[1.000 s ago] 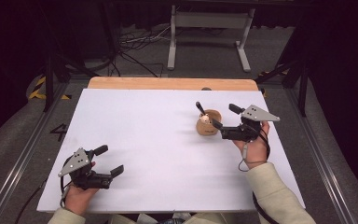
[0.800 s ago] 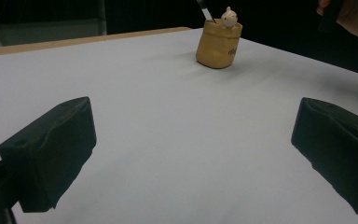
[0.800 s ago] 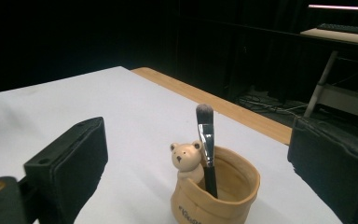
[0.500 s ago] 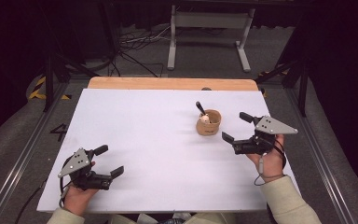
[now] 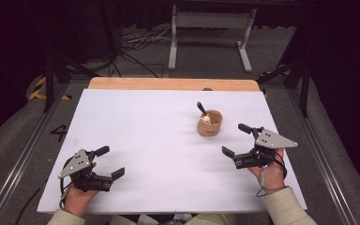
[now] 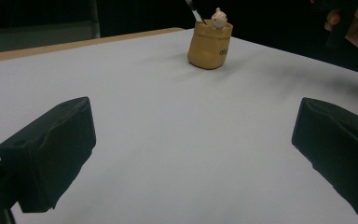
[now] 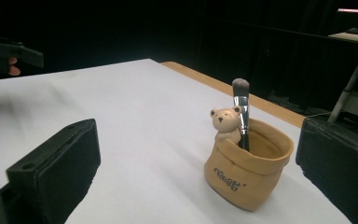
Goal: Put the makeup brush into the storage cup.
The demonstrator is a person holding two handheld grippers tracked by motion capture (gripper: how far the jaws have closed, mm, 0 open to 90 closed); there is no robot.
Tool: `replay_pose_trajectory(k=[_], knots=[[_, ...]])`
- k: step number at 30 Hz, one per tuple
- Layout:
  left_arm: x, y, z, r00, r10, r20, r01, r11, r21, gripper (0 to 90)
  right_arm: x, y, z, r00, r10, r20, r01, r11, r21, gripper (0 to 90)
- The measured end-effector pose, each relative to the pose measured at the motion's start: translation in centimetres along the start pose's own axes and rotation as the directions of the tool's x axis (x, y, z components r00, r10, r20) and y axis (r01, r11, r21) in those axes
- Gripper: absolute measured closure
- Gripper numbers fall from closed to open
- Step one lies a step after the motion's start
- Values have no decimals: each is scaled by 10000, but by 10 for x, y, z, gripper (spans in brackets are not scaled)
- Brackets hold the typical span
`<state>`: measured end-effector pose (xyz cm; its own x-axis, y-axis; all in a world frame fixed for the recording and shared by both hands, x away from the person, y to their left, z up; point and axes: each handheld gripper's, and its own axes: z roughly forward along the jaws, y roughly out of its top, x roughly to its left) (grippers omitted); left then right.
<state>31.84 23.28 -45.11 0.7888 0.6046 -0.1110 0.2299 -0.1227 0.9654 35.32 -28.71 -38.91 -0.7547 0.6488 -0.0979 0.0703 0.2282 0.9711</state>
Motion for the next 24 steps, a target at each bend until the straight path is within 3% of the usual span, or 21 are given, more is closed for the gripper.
replay_pose_trajectory(k=[9, 24], knots=[[-1, 0, -1, 10000, -39, -2, 39, 10000, -28, 4, 11, -18, 2, 9994, -286, -197, 291, 9994, 205, 1], [1, -1, 0, 9999, -151, 0, 151, 9999, 40, 4, 18, -38, 2, 9992, -156, -356, 163, 9997, 186, 1]])
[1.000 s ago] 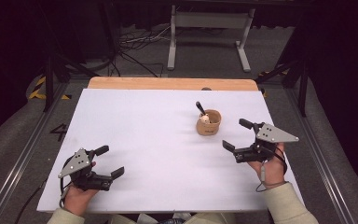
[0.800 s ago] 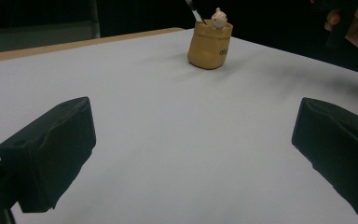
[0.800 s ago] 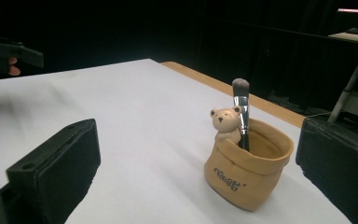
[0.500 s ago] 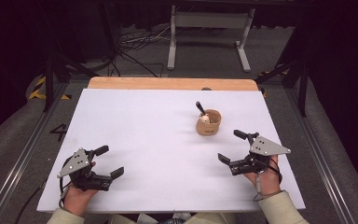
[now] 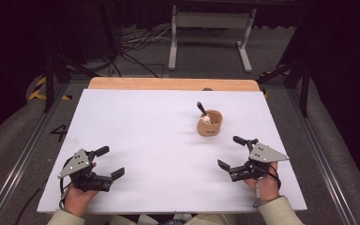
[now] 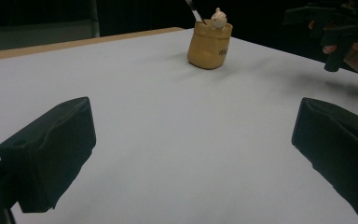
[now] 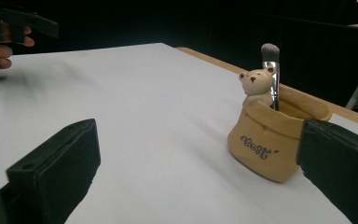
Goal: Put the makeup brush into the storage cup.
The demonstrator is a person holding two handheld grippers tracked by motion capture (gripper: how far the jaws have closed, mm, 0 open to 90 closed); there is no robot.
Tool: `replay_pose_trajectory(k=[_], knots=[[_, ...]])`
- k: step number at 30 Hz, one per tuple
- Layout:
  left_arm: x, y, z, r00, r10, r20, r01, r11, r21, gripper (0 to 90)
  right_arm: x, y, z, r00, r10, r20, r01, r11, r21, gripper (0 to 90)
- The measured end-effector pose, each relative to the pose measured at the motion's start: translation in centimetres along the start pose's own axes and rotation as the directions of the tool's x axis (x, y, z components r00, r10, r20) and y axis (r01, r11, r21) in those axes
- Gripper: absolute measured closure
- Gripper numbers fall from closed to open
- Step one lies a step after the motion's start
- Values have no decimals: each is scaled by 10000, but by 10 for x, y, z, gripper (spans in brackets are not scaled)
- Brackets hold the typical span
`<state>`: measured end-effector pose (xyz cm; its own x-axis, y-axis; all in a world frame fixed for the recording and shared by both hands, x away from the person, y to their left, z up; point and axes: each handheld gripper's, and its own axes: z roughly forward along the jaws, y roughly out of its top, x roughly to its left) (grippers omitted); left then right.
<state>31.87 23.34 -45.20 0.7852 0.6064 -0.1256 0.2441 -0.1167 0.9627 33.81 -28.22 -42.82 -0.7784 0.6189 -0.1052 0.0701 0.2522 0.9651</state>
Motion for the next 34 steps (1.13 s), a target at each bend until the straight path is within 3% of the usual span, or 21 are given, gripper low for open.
replay_pose_trajectory(k=[10, 24, 34], knots=[[1, -2, 2, 10000, -16, 17, 16, 10000, 20, 4, 6, -14, 7, 9998, -31, -185, 36, 9997, 237, 1], [3, -4, 3, 9996, -275, 95, 274, 9996, 35, 4, 9, -19, 12, 9996, 206, -198, -194, 9981, 592, 1], [3, -4, 3, 9993, -365, 119, 365, 9993, 8, 4, 7, -18, 10, 9992, 376, -136, -371, 9985, 391, 1]])
